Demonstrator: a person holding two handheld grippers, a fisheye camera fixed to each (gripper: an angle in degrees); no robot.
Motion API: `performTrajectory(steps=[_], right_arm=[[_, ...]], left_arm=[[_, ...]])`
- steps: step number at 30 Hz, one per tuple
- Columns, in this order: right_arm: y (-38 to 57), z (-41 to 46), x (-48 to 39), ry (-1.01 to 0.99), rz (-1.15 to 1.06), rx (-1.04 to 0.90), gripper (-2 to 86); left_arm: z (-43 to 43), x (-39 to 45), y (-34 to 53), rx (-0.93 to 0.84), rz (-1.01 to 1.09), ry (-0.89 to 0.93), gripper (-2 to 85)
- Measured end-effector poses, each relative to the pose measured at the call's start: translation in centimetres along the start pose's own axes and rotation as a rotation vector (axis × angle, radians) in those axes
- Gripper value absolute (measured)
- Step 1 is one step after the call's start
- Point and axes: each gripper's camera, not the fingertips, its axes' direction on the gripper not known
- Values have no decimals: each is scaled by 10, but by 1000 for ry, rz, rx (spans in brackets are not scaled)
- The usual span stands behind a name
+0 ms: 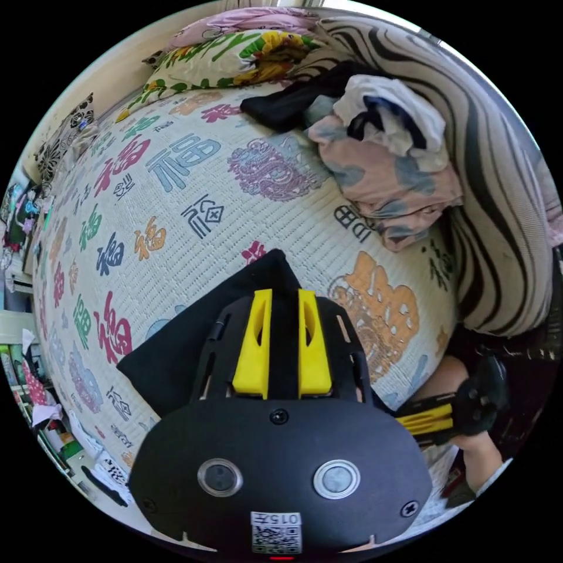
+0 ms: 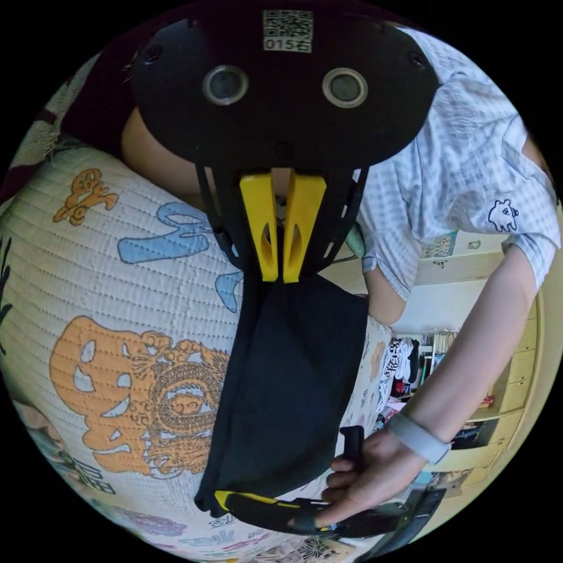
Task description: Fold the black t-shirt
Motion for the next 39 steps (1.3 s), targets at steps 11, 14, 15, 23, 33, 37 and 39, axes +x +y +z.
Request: performTrajectory(steps=[11, 14, 15, 23, 33, 37, 39], right_arm=[[6, -27, 19, -49, 74, 21, 9], [1, -24, 26, -124, 93, -53, 30], [3, -29, 26, -149, 87, -47, 47], [25, -90, 31, -167, 53, 194, 97], [-18, -51, 34, -278, 54, -27, 39], [-18, -47, 37, -339, 98, -19, 11], [-10, -55, 27, -305, 108, -10, 5]], left_arm=[[27, -38, -22, 64, -8, 31, 19], [29, -56, -19, 73, 18, 64, 40], [19, -70, -15, 109, 10, 116, 63], [-64, -209, 157, 445, -220, 386, 111], [52, -269, 360, 161, -390, 648, 113], [56, -293, 363, 152, -327, 702, 16], [47, -314, 375, 185, -330, 758, 6]])
